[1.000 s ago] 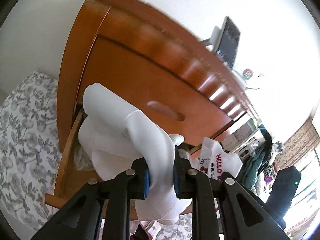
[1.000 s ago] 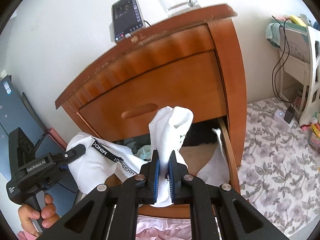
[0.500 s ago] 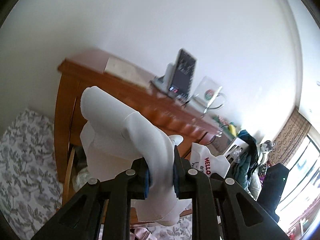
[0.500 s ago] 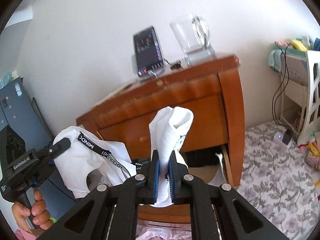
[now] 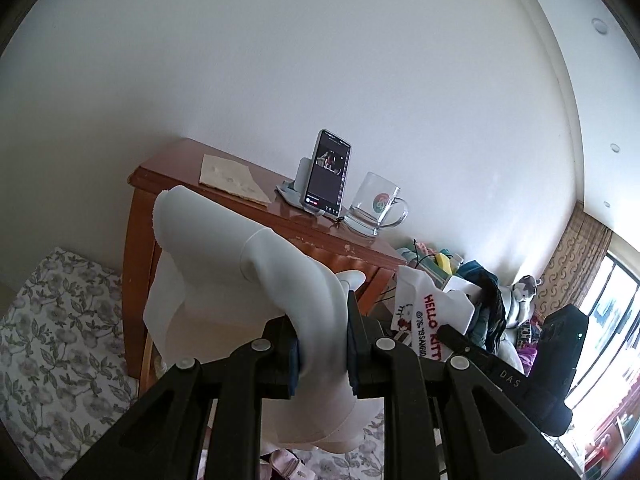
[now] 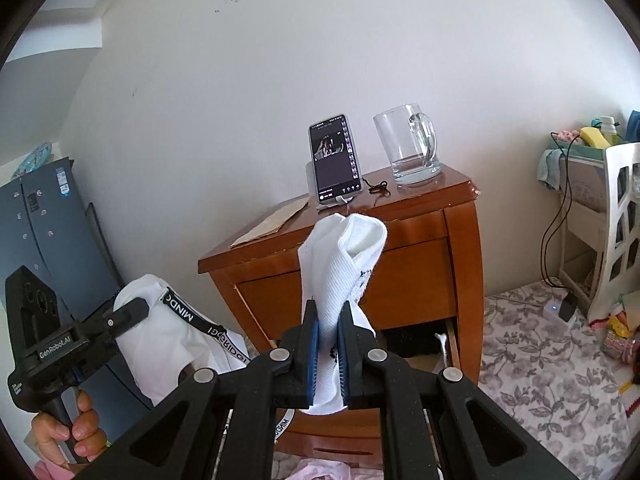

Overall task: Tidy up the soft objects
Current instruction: 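Lift both held white items out of the drawer and lower them toward the bed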

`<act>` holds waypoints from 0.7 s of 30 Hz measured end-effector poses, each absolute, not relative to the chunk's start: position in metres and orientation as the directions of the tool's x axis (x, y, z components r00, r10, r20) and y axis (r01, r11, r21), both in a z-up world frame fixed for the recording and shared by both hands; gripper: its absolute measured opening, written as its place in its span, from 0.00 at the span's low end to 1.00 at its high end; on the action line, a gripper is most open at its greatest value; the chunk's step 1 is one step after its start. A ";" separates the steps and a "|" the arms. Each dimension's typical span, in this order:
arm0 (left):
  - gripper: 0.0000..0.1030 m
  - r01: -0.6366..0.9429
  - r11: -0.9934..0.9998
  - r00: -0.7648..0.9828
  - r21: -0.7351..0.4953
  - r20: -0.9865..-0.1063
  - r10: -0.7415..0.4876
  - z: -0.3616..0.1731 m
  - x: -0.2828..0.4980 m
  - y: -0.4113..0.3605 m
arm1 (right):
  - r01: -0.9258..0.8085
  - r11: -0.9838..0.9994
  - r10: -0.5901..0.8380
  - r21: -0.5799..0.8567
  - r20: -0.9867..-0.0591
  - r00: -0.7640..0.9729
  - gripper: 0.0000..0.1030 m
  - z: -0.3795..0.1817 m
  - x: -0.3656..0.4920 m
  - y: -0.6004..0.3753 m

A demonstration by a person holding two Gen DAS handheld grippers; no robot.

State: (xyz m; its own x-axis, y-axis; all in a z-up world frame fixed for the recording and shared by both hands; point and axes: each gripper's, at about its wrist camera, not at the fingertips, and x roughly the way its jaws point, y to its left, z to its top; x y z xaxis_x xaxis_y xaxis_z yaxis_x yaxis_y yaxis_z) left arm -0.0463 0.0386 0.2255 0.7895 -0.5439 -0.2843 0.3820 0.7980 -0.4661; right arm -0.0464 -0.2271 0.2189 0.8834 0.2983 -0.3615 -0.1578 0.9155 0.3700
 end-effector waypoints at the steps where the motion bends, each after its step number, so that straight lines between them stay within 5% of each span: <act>1: 0.19 0.383 0.797 0.787 -0.466 -0.287 -0.546 0.224 -0.049 0.039 | -0.160 0.916 0.298 0.367 -0.360 0.884 0.09 0.219 -0.051 -0.226; 21: 0.19 0.361 0.802 0.689 -0.476 -0.444 -0.573 0.174 -0.080 0.026 | -0.175 0.930 0.321 0.323 -0.485 0.813 0.09 0.183 -0.094 -0.210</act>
